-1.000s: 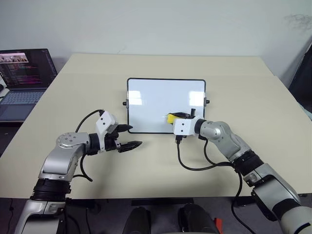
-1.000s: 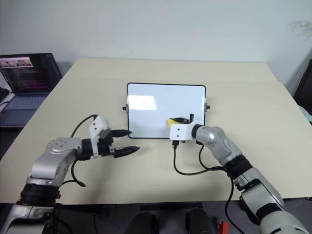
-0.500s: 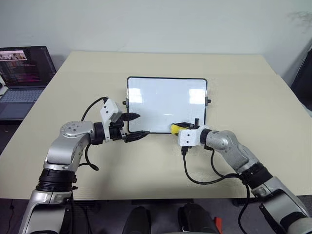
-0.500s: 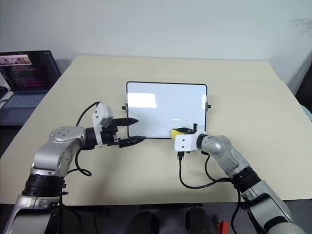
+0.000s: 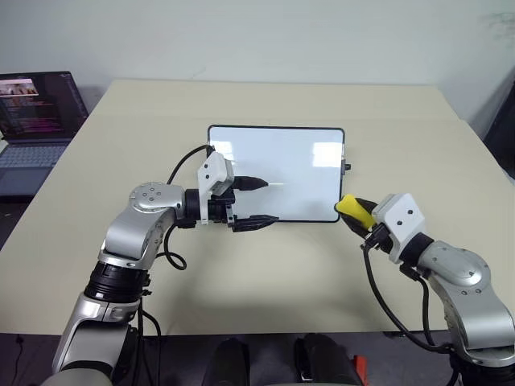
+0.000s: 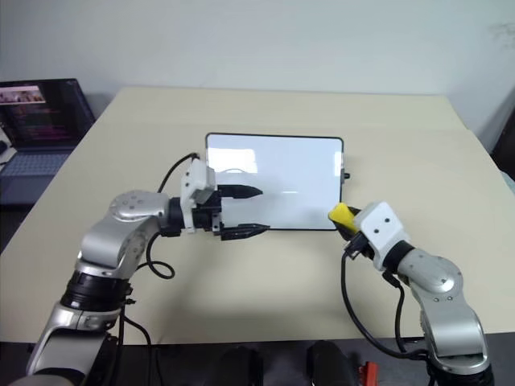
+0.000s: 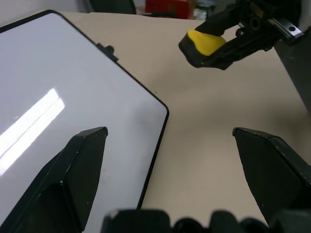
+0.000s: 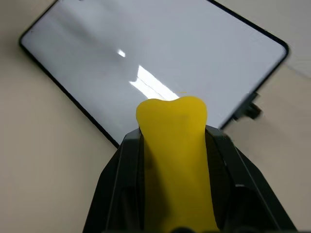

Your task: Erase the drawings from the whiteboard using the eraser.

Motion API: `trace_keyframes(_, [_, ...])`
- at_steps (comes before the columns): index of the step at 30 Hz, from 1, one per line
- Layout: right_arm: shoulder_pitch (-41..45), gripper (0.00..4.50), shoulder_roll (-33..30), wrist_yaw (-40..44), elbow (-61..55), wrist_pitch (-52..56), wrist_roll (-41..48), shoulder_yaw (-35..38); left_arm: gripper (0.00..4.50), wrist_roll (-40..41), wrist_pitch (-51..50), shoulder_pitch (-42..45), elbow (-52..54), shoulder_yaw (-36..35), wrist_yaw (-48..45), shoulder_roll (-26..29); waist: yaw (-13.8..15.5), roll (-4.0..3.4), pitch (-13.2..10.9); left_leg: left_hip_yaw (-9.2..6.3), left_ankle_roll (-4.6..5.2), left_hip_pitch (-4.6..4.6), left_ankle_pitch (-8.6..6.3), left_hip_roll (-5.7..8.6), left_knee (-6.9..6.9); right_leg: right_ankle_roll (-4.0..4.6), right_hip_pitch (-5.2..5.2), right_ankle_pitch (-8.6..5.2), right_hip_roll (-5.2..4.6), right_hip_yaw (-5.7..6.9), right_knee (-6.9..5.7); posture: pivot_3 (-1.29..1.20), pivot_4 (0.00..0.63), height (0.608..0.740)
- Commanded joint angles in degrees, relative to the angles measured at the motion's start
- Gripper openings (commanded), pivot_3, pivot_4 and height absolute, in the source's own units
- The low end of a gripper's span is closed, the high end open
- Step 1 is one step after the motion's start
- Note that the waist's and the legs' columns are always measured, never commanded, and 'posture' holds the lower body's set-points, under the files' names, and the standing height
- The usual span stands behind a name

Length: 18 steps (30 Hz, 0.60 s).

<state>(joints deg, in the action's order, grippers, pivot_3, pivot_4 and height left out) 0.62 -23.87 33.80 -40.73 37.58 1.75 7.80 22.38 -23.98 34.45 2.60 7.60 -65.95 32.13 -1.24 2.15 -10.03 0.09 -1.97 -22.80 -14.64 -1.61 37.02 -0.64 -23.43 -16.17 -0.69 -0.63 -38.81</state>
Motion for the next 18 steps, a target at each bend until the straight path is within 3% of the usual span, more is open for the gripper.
trace_keyframes(1, [-3.59, 1.28, 2.51, -5.97, 2.84, 5.65, 0.52, 6.22, 4.5, -2.61, 5.79, 3.53, -0.83, 5.46, -3.24, -3.37, 0.56, 0.0, 0.0, 0.0, 0.0, 0.02, 0.0, 0.0, 0.01, 0.03, 0.06, -0.01, 0.22, 0.06, 0.01, 0.0, 0.15, 0.74])
trace_keyframes(10, [2.33, 1.28, 6.49, -15.1, 11.14, 12.31, 2.6, 9.86, 4.5, -8.25, 15.23, 8.12, -9.07, 12.95, -6.27, -11.85, -0.45, -0.06, -0.02, 0.2, 0.0, 0.1, 0.0, 0.04, 0.04, 0.06, 0.05, 0.02, 0.45, -0.28, -0.04, 0.0, 0.15, 0.74])
trace_keyframes(18, [6.1, 1.28, 5.9, -16.68, 15.89, 13.34, 5.39, 9.95, 4.5, -12.58, 20.83, 10.67, -16.48, 14.8, -6.35, -15.26, -0.43, -0.08, -0.01, 0.18, 0.01, 0.08, 0.0, 0.04, 0.04, 0.08, 0.04, 0.02, 0.54, -0.28, -0.04, 0.0, 0.15, 0.74])
